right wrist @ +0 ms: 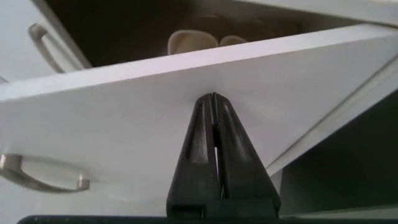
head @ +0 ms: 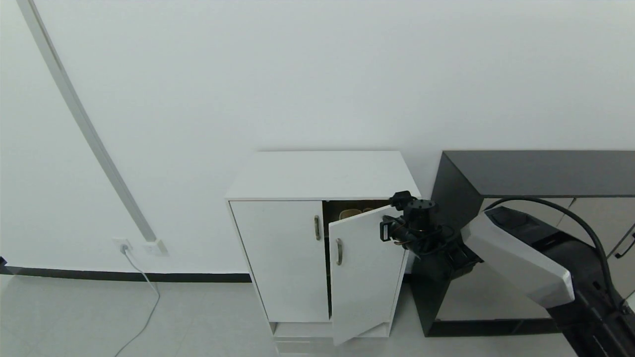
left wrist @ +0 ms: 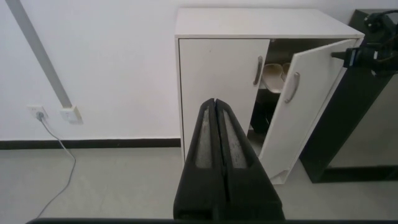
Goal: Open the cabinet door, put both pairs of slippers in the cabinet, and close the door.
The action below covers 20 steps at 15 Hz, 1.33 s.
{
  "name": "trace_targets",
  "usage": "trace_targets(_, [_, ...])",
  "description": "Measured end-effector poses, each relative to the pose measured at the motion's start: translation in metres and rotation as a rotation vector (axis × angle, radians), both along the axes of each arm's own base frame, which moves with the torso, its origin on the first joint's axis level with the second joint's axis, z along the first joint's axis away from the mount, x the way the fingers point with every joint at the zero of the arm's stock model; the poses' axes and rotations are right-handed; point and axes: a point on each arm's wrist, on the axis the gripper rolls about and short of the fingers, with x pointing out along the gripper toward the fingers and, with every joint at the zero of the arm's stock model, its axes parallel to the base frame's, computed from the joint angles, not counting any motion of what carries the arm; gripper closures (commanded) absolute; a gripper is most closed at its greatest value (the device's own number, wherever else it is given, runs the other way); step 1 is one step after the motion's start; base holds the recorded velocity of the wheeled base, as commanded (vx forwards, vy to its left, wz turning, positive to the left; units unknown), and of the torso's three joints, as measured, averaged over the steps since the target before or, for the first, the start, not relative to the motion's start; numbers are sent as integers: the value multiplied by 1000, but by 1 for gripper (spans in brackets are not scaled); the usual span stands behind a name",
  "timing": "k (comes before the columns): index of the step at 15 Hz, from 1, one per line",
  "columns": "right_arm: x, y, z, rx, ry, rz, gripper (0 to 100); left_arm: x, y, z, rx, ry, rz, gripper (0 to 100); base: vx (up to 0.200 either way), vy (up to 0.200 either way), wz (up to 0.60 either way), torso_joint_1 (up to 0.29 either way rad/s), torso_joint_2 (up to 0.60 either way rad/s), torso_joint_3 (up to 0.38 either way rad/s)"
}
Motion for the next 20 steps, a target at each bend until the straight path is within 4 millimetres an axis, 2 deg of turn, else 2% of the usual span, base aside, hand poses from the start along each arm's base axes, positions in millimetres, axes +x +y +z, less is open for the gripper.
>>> trace_targets(5, [15, 5, -2, 4, -9, -3, 100, 0, 0, 0, 0, 0, 0, 100, 0, 0, 0, 0, 0, 0])
trace_targets(20, [26, 9, -6, 6, -32, -45, 100, 0, 0, 0, 1, 0, 0, 100, 0, 0, 0, 0, 0, 0])
